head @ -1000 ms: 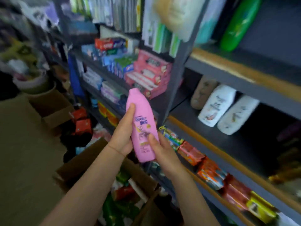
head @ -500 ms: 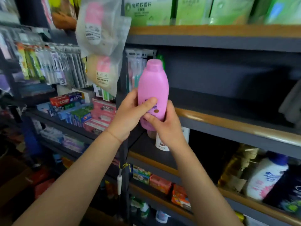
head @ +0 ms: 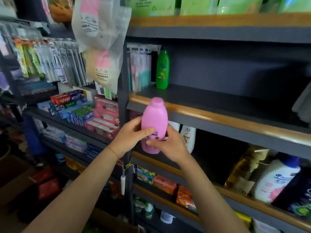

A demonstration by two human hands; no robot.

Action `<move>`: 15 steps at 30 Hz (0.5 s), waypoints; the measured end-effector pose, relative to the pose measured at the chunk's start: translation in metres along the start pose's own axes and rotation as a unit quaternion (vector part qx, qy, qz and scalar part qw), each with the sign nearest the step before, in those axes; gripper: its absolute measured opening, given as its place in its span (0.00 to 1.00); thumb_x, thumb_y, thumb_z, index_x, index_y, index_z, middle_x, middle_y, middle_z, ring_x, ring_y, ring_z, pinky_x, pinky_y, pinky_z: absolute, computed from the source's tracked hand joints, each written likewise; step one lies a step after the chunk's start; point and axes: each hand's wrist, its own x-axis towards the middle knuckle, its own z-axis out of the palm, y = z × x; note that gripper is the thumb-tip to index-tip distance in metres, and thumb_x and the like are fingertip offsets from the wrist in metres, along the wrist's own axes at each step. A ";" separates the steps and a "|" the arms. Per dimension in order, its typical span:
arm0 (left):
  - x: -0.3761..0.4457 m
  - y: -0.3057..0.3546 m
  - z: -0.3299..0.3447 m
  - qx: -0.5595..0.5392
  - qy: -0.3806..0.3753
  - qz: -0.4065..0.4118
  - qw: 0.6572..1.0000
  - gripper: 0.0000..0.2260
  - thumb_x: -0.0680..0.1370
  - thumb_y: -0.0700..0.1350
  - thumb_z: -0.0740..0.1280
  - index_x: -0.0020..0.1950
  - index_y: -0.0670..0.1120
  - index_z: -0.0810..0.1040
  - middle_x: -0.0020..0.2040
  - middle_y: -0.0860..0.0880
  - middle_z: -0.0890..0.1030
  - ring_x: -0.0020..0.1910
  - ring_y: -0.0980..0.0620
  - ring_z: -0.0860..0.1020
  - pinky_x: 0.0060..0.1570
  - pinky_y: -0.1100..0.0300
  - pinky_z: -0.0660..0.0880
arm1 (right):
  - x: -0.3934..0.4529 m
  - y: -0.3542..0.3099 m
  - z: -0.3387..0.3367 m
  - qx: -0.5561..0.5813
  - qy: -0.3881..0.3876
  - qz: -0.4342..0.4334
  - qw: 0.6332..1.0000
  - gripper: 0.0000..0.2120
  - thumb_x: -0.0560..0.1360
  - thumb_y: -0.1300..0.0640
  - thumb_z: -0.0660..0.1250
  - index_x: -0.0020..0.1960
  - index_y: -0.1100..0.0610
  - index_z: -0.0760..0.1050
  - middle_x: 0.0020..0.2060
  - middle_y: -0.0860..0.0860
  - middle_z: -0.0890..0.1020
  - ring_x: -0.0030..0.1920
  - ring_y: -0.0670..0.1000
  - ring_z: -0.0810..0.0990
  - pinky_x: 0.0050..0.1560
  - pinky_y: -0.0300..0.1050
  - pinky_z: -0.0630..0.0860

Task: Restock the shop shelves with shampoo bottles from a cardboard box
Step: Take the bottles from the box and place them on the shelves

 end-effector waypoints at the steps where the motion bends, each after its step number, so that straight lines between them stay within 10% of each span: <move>1: -0.002 -0.012 0.000 0.022 -0.013 -0.017 1.000 0.16 0.74 0.44 0.75 0.57 0.60 0.78 0.52 0.60 0.84 0.53 0.60 0.82 0.51 0.64 0.77 | -0.002 0.012 0.003 -0.015 -0.001 0.014 1.000 0.26 0.65 0.56 0.80 0.59 0.48 0.74 0.47 0.41 0.81 0.46 0.39 0.79 0.41 0.29 0.72; 9: 0.019 -0.067 0.064 0.043 -0.095 -0.095 0.990 0.26 0.75 0.49 0.74 0.71 0.59 0.70 0.62 0.56 0.79 0.55 0.55 0.81 0.54 0.58 0.80 | -0.015 0.091 -0.014 -0.048 0.122 0.089 0.987 0.30 0.66 0.59 0.80 0.65 0.54 0.73 0.52 0.47 0.81 0.53 0.50 0.80 0.52 0.43 0.78; 15: 0.044 -0.083 0.139 0.052 -0.157 -0.122 0.979 0.26 0.77 0.53 0.71 0.74 0.55 0.68 0.62 0.50 0.79 0.58 0.49 0.80 0.53 0.52 0.81 | -0.041 0.125 -0.066 -0.073 0.171 0.159 0.970 0.28 0.72 0.62 0.75 0.66 0.56 0.65 0.48 0.45 0.76 0.45 0.43 0.76 0.34 0.24 0.71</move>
